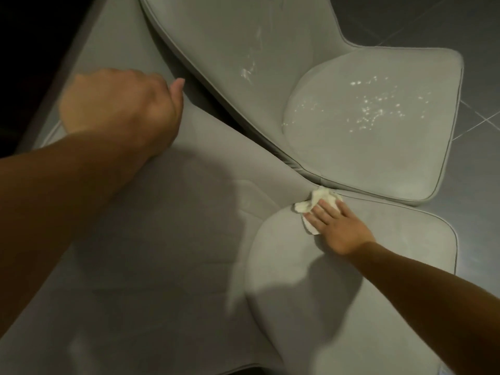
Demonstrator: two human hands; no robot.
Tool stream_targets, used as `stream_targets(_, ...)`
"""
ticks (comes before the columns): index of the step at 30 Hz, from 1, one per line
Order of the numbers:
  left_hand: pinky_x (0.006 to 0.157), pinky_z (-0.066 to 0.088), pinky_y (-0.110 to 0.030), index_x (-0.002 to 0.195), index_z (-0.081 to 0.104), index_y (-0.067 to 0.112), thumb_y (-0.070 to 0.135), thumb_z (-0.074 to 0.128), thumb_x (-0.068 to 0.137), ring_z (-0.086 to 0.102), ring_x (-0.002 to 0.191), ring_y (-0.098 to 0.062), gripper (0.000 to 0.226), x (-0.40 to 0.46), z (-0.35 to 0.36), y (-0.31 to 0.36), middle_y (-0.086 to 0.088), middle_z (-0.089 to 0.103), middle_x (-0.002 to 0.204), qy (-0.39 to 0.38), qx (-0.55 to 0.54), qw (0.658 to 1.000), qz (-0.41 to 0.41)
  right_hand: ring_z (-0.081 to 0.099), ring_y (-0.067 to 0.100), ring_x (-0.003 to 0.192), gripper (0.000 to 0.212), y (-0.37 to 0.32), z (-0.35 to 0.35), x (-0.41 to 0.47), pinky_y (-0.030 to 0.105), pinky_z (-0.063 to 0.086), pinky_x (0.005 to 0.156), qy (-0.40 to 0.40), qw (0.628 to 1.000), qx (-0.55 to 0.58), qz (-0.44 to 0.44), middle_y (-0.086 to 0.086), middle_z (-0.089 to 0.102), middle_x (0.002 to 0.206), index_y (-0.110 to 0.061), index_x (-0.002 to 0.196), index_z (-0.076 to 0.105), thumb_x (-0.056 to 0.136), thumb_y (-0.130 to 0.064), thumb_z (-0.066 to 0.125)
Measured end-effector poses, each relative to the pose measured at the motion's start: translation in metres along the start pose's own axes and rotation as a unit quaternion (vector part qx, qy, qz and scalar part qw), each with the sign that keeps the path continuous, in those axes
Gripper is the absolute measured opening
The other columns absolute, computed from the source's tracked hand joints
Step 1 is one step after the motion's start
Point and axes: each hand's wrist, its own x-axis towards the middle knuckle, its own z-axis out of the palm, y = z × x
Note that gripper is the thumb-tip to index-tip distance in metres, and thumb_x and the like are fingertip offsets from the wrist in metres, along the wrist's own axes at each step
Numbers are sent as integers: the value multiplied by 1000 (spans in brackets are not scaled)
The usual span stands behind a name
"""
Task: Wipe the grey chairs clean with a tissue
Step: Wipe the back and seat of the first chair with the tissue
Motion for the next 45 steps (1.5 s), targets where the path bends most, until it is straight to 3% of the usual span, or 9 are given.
stream_targets(2, 84, 51, -53, 101, 62, 4, 54, 16, 105, 60, 85, -46, 67, 1, 1, 2, -26, 60, 89, -13, 3, 1000, -3, -3, 24, 151, 64, -2, -2, -7, 46, -2, 119, -10, 998, 55, 17, -1, 3, 164, -28, 155, -2, 97, -28, 26)
stream_targets(8, 84, 51, -59, 92, 57, 5, 63, 1, 97, 59, 80, -50, 81, 5, 15, -2, -27, 57, 83, 3, -9, 1000, -19, 14, 24, 150, 58, -33, -50, 3, 39, 8, 120, 200, 962, 164, -94, 2, 17, 162, -22, 154, 24, 100, -32, 43)
stream_targets(12, 79, 51, -62, 82, 40, 10, 66, 3, 100, 54, 68, -50, 70, 11, 41, -11, -29, 52, 75, -14, 18, 1000, 4, 0, 28, 151, 65, -50, -43, 16, 44, 3, 121, 131, 974, 136, -121, 7, 2, 164, -25, 154, 20, 99, -58, 9)
stream_targets(17, 81, 48, -64, 84, 36, 11, 66, 3, 101, 48, 70, -50, 66, 15, 64, -22, -27, 44, 75, -64, -50, 997, 4, -12, 26, 150, 73, -38, 19, -8, 51, -14, 118, -10, 992, 33, -123, 3, -7, 164, -23, 156, 6, 96, -64, 14)
stream_targets(21, 88, 46, -62, 99, 45, 3, 52, 8, 107, 51, 84, -48, 62, 3, 45, -9, -31, 51, 89, 23, 11, 1000, 5, 3, 31, 150, 78, -48, 21, -22, 56, -6, 118, 37, 994, 34, -101, 11, 15, 162, -13, 152, 26, 95, -66, 17)
stream_targets(24, 103, 38, -64, 119, 52, -3, 33, 25, 106, 47, 119, -49, 47, -24, 27, 25, -35, 50, 127, 51, -28, 996, 68, 16, 31, 149, 72, -54, 11, -18, 55, 4, 120, 93, 985, 44, -137, 12, 26, 159, -12, 147, 40, 95, -60, 32)
stream_targets(27, 120, 9, -65, 156, 31, 12, 35, 33, 104, 5, 154, -41, 57, -62, 20, 84, -24, 11, 166, -2, -30, 991, 133, 2, 29, 151, 72, -61, 9, -2, 50, -3, 120, 63, 979, 44, -189, 7, 7, 164, -20, 155, 18, 96, -60, 27)
stream_targets(35, 122, 18, -58, 156, 36, 10, 30, 51, 95, 12, 155, -38, 66, -186, 89, 172, -23, 21, 164, -16, -169, 978, 120, -10, 28, 150, 77, -55, 7, 35, 50, -14, 117, 72, 968, -17, -241, 4, -1, 164, -32, 155, 9, 90, -70, 25)
stream_targets(45, 122, 20, -54, 152, 42, 8, 32, 45, 90, 19, 153, -36, 67, -258, 137, 213, -20, 29, 161, -84, -230, 969, -1, 14, 22, 149, 72, -29, 10, 57, 47, -4, 118, 101, 967, -17, -233, 1, 18, 162, -35, 153, 19, 87, -64, 21)
